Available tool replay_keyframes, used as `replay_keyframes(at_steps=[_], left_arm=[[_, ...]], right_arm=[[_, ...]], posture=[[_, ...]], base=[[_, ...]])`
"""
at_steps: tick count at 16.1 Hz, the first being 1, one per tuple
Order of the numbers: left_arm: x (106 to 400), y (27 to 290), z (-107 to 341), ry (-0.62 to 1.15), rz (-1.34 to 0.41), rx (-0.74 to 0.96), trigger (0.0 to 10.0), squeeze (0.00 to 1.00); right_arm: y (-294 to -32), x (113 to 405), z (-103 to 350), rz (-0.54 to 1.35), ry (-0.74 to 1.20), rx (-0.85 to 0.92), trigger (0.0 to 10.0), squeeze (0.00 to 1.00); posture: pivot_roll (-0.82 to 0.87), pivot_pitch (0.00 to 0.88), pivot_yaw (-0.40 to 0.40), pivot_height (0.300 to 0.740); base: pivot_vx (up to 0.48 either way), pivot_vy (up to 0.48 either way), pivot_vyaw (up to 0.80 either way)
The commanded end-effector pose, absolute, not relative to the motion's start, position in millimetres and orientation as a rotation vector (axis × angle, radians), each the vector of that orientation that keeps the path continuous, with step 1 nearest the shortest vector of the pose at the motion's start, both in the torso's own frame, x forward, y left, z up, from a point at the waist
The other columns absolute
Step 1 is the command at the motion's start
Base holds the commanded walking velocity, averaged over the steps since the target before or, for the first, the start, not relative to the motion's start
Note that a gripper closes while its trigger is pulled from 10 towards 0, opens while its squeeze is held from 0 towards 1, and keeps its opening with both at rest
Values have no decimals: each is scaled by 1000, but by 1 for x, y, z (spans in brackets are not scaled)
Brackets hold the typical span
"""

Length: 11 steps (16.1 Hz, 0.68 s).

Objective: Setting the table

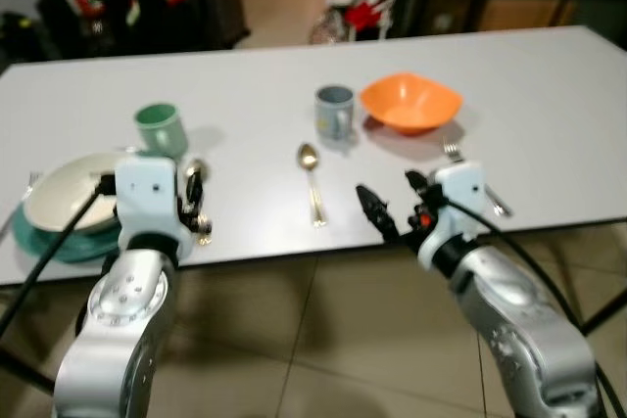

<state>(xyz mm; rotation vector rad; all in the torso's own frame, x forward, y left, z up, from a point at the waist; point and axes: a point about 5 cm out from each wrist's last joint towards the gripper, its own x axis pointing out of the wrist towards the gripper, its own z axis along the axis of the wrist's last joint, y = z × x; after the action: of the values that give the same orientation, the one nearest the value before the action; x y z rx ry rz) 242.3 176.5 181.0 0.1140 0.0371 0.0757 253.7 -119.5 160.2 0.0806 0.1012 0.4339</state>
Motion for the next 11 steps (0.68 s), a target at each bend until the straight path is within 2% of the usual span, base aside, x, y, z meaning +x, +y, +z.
replay_keyframes(at_steps=[1,11], left_arm=[[239,186,176,72,117,133,10000,0],[241,191,181,71,140,154,10000,0]], right_arm=[[-112,256,165,473,78,90,10000,0],[-106,260,164,501,86,112,10000,0]], posture=[[-32,0,32,740],[-34,0,23,740]], base=[[0,375,800],[0,340,800]])
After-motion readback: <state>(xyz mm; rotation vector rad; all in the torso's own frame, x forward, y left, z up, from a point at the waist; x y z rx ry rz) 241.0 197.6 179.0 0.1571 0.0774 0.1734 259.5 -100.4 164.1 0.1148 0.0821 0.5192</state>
